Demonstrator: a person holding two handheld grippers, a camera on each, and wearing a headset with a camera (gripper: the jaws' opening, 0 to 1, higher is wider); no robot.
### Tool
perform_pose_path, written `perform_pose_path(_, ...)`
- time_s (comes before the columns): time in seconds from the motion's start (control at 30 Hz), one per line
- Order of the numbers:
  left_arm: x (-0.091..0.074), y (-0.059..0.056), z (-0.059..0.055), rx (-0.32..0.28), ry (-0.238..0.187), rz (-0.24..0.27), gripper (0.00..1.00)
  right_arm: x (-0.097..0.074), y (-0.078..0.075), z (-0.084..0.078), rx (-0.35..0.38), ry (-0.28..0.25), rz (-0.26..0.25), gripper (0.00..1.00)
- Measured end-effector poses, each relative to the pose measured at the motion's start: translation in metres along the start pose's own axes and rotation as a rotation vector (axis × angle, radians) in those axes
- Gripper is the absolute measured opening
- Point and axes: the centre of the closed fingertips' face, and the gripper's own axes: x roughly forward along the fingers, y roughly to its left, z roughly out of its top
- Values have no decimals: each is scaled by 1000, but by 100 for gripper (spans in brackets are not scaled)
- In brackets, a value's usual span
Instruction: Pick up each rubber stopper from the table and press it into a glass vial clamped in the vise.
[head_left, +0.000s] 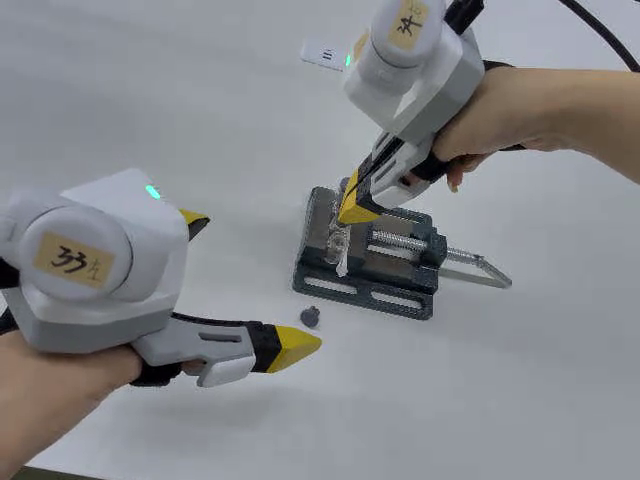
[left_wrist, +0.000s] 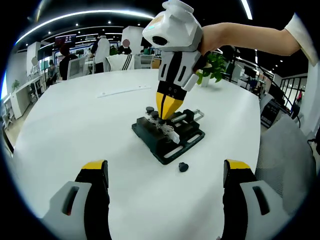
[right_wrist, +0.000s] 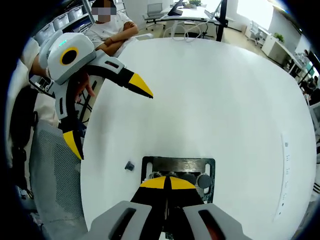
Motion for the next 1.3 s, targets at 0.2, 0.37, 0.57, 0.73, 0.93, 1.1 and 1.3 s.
perform_pose_path(0.2, -1, -2, 2, 3, 2, 1, 95, -5, 16, -1, -12, -18, 18, 0)
perform_pose_path(0.37, -2, 1, -4, 5, 9, 1, 95, 5, 56, -4, -5, -69, 64, 0)
perform_pose_path(0.57, -6, -1, -7, 10, 14, 2, 95, 34, 79, -9, 141, -158, 33, 15)
perform_pose_path(0.73, -9, -2, -9, 10, 17, 6, 95, 49, 77, -9, 289, -232, -15, 19)
perform_pose_path(0.93, -11, -2, -11, 7, 18, 9, 95, 52, 71, -7, 374, -280, -70, 8)
perform_pose_path(1.1, -11, -4, -13, 2, 19, 7, 94, 55, 76, -6, 360, -286, -65, 3)
perform_pose_path(1.3, -10, -5, -15, 1, 24, 1, 94, 59, 76, -8, 354, -271, -71, 1)
